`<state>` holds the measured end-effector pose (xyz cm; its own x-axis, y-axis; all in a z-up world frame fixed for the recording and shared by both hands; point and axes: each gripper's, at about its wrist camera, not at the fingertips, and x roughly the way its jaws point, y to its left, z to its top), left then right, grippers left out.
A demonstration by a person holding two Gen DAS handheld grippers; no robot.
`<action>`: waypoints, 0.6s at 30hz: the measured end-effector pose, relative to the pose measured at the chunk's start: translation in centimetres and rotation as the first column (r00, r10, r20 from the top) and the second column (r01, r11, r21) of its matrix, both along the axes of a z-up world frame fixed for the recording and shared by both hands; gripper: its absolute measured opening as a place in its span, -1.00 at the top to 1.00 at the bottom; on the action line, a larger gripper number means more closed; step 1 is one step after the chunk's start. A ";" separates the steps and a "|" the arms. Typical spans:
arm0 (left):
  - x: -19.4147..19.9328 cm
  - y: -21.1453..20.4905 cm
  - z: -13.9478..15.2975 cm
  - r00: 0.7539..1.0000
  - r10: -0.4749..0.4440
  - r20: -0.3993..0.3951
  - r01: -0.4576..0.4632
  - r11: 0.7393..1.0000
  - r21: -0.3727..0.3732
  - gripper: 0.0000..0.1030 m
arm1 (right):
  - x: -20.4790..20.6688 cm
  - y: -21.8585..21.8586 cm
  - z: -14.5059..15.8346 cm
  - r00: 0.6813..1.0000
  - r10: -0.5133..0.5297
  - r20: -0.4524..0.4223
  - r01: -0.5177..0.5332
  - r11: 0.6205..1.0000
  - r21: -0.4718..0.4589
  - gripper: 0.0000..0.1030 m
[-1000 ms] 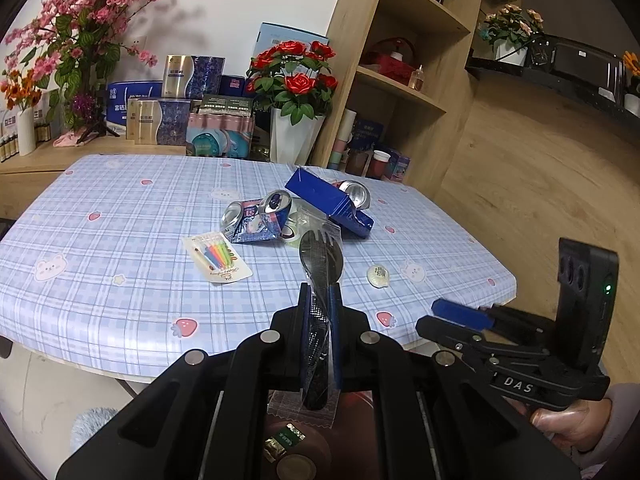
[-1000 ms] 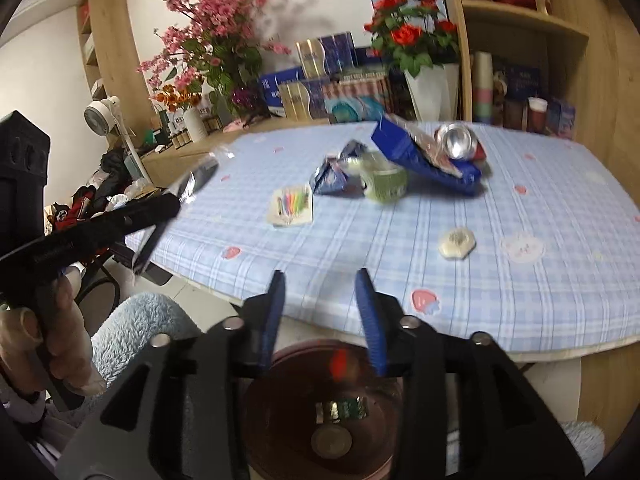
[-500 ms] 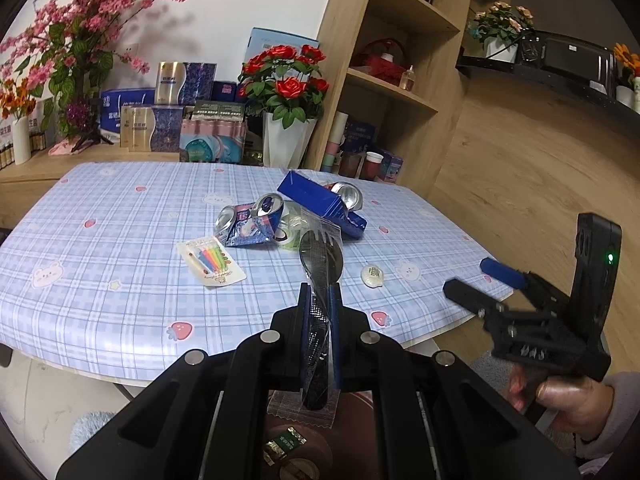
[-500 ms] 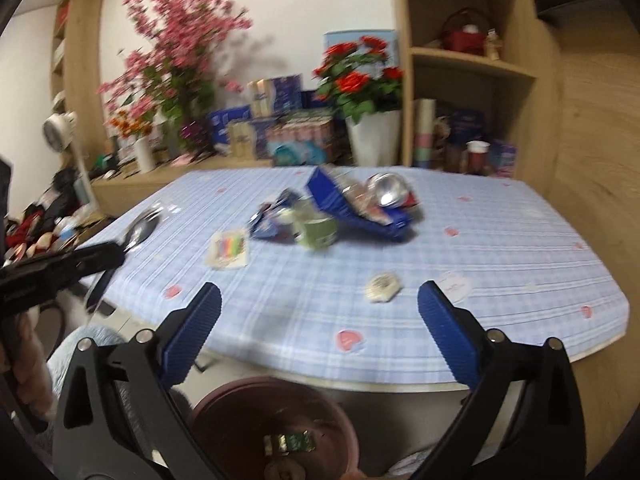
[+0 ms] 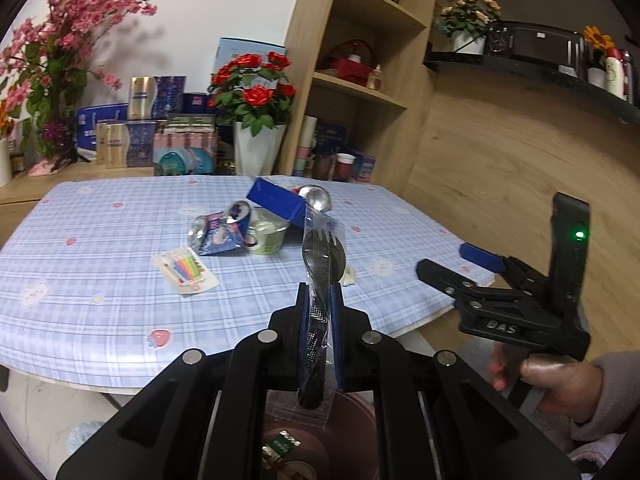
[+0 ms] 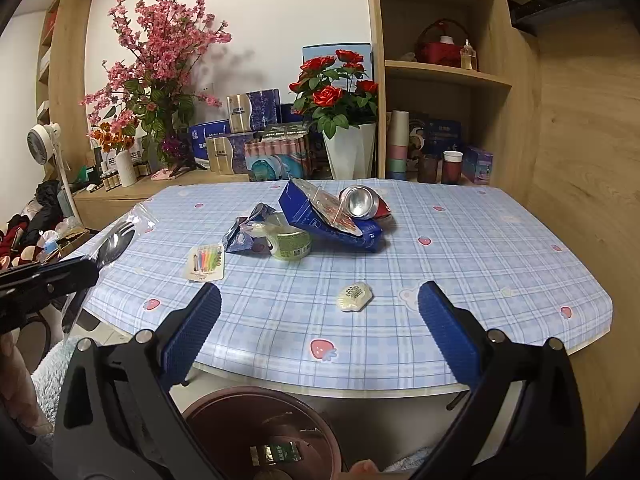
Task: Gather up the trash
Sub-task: 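Lower the fork and lighter over the bin and open both tools, then reach the right tool to the round white wrapper and grasp it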
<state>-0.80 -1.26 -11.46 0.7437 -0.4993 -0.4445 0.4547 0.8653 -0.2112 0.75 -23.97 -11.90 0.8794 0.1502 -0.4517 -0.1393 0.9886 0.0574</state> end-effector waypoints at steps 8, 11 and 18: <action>0.1 0.3 -0.3 1.000 0.027 -0.004 -0.027 1.000 -0.001 -0.14 | -0.1 0.3 -0.6 0.999 0.030 -0.020 -0.030 1.000 -0.008 -0.89; 0.2 0.8 -0.3 0.997 0.077 0.009 -0.077 0.997 0.004 -0.55 | 0.0 0.4 -0.6 0.999 0.037 -0.023 -0.036 0.999 0.004 -0.89; 2.1 2.6 -0.5 0.979 0.205 0.013 -0.205 0.978 0.045 -0.87 | 1.6 0.0 -1.3 0.996 0.038 -0.082 -0.035 0.999 0.041 -0.89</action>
